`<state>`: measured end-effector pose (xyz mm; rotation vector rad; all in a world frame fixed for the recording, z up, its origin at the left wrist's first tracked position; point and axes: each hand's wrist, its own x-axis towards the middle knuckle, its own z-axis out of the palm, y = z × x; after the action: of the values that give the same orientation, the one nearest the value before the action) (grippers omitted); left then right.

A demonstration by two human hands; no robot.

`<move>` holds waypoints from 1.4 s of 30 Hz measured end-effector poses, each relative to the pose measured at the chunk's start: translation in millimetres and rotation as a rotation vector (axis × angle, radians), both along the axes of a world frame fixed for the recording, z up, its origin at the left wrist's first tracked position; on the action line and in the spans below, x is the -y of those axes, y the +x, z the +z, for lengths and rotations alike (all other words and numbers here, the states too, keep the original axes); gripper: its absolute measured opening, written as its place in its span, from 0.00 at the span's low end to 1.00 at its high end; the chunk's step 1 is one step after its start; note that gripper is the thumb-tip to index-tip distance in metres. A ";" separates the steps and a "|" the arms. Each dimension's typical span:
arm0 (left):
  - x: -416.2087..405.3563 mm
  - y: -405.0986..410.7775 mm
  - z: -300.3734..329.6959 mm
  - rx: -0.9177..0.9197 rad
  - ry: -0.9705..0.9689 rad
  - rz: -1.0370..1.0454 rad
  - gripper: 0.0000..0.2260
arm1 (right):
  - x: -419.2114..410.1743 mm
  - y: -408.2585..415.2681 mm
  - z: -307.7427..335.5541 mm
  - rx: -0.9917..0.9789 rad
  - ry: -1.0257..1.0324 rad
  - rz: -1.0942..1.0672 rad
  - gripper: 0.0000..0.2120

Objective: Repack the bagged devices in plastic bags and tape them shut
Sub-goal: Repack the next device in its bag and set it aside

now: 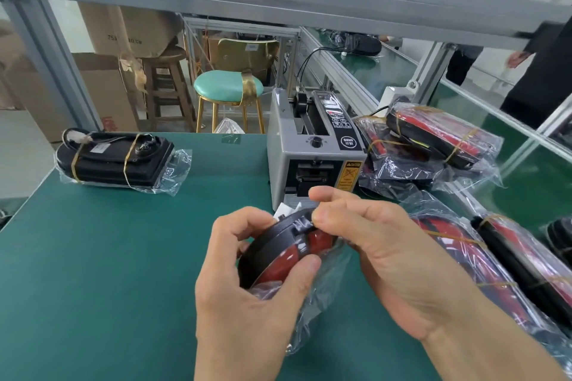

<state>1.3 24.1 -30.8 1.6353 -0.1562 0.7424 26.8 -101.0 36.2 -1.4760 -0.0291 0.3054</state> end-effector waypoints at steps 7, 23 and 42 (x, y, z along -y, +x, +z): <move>0.7 -0.8 -2.7 0.030 0.025 0.038 0.19 | -1.1 -1.8 -1.4 0.037 -0.014 -0.007 0.07; -2.1 5.0 -3.2 0.139 0.156 0.070 0.16 | -3.4 1.8 -6.2 0.110 -0.053 -0.045 0.07; 0.1 3.1 -6.1 0.089 0.091 0.084 0.20 | -3.5 -0.7 -1.1 0.010 0.027 -0.046 0.08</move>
<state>4.4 23.9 -36.9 1.7039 -0.1882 0.8844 26.1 -97.5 35.1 -1.4495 -0.0071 0.2593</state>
